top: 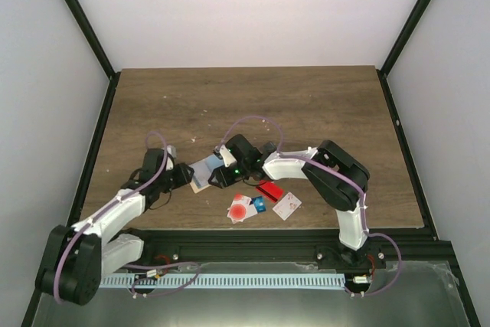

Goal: Put the credit cards into the card holder

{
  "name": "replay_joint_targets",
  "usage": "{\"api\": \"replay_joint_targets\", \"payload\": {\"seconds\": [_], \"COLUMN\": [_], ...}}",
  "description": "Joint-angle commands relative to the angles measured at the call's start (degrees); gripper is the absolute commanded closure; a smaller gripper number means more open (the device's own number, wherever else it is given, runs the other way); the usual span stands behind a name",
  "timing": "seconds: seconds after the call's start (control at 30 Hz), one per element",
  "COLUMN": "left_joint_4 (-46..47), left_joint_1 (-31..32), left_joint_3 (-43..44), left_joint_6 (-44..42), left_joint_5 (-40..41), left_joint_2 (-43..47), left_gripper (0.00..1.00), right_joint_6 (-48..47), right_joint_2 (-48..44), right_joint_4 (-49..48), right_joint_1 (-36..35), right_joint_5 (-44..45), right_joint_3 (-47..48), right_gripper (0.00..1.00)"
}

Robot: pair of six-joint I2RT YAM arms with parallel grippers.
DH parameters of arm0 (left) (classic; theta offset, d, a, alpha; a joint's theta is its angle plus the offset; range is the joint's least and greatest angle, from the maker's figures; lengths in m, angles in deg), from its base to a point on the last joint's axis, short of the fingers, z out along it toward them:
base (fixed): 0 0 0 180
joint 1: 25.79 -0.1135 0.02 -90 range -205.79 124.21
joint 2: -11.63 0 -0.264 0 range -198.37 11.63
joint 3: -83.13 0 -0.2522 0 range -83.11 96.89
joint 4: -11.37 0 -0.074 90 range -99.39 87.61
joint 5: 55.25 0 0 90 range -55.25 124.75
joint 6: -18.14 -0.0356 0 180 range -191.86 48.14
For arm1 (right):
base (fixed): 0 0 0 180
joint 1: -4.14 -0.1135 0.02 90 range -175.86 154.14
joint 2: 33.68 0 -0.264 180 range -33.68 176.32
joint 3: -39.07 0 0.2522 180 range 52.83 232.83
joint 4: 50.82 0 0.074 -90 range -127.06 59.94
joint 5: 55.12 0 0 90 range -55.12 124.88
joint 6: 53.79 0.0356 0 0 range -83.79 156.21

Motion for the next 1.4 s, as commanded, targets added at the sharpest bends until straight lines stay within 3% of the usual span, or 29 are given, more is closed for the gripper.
{"api": "replay_joint_targets", "payload": {"seconds": [0.0, 0.23, 0.4, 0.53, 0.7, 0.9, 1.1, 1.37], "left_joint_4": [-7.59, -6.39, 0.08, 2.98, -0.01, -3.69, -5.55, -7.90], "left_joint_1": [-0.30, -0.11, 1.29, 4.09, 4.97, 5.08, 5.68, 6.93], "left_joint_3": [2.92, 3.68, 4.64, 6.17, 8.74, 8.21, 10.35, 14.33], "left_joint_6": [1.74, 1.51, -0.38, -1.83, -4.07, -3.18, -3.77, -4.67], "left_joint_5": [2.82, -0.87, -8.39, -9.76, -4.27, 5.39, 6.90, 9.34], "left_joint_2": [6.56, 8.21, 1.21, -5.12, -12.00, -13.13, -13.79, -13.80], "left_gripper": [0.57, 0.58, 0.66, 0.69, 0.71, 0.71, 0.73, 0.73], "right_joint_6": [0.67, 1.23, 1.71, 2.79, 4.02, 0.68, -1.81, -3.39], "right_joint_2": [0.67, 0.08, -4.40, -8.34, -9.65, -4.30, -2.63, -6.00], "right_joint_4": [-2.01, -3.64, -3.42, -3.21, -2.70, 4.64, 10.07, 9.92], "right_joint_1": [-0.04, -0.04, 0.97, 3.56, 8.70, 10.07, 10.13, 10.20], "right_joint_5": [-1.09, -4.11, -2.97, -1.69, -1.45, 2.34, 12.89, 16.81], "right_joint_3": [2.05, 1.95, 0.42, -2.27, -3.90, 2.63, 5.04, 3.16], "right_gripper": [0.56, 0.56, 0.56, 0.57, 0.57, 0.57, 0.56, 0.46]}}
